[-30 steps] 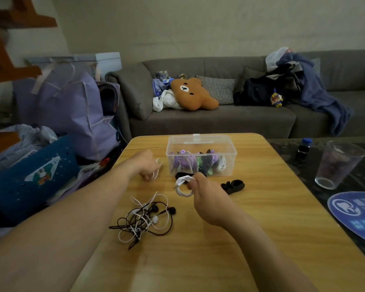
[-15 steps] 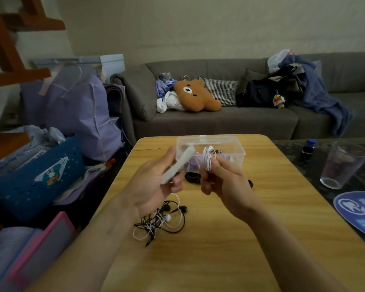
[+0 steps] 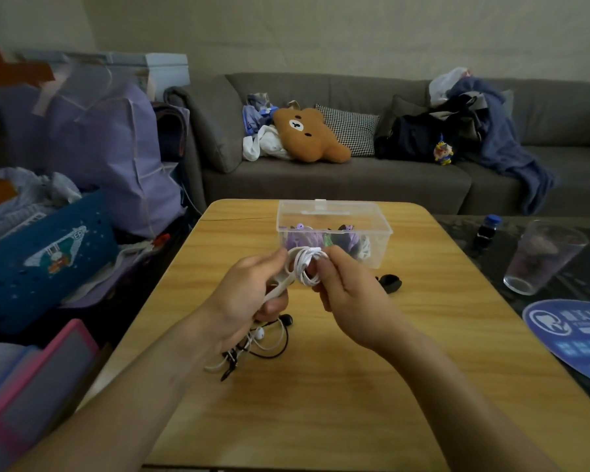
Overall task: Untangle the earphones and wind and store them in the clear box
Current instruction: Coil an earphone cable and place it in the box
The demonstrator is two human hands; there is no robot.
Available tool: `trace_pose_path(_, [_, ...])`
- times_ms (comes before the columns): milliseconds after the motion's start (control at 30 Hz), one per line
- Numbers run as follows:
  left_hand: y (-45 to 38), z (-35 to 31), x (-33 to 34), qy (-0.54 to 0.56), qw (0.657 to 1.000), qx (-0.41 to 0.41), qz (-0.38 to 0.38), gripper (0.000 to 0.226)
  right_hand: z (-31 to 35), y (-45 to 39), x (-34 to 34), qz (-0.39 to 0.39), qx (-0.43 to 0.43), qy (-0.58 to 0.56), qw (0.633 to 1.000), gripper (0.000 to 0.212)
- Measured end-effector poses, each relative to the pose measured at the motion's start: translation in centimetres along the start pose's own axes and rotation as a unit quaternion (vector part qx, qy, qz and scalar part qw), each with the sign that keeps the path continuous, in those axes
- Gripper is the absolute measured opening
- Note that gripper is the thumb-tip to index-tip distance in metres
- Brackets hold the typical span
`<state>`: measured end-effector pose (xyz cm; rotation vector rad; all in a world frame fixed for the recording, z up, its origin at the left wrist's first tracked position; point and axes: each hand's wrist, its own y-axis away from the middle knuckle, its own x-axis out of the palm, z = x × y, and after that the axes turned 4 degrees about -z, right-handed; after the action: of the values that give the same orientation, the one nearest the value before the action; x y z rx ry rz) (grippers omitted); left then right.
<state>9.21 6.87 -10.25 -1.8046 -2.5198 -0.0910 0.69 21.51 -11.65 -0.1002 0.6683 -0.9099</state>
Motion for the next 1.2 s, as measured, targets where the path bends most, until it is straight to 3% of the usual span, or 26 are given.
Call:
trace_pose_path(200, [-0.3, 0.2, -0.6, 0.051, 0.997, -0.015, 0.054, 0.039, 1.1, 0.5, 0.0, 0.014, -0.005, 0.032, 0.999, 0.028])
trace_pose_path(400, [-0.3, 0.2, -0.7, -0.010, 0.999, -0.001, 0.032, 0.044, 1.6, 1.1, -0.4, 0.021, 0.034, -0.063, 0.997, 0.033])
trace_pose_path(633, [-0.5, 0.6, -0.6, -0.033, 0.999, -0.013, 0.033, 0.051, 0.8, 0.9, -0.7, 0.011, 0.027, -0.004, 1.000, 0.035])
trace_pose_path(767, [-0.3, 0.6, -0.5, -0.064, 0.996, -0.012, 0.054, 0.039, 0.8, 0.8, -0.9, 0.032, 0.028, 0.028, 0.999, 0.036])
trace_pose_path(1033, [-0.5, -0.4, -0.9, 0.043, 0.995, -0.044, 0.084, 0.020, 1.3, 0.8, -1.2, 0.000, 0.013, -0.032, 0.999, 0.033])
trace_pose_path(1200, [-0.2, -0.8, -1.0, 0.012, 0.994, -0.049, 0.097, 0.017, 1.2, 1.0, -0.9, 0.003, -0.004, 0.010, 1.000, 0.029])
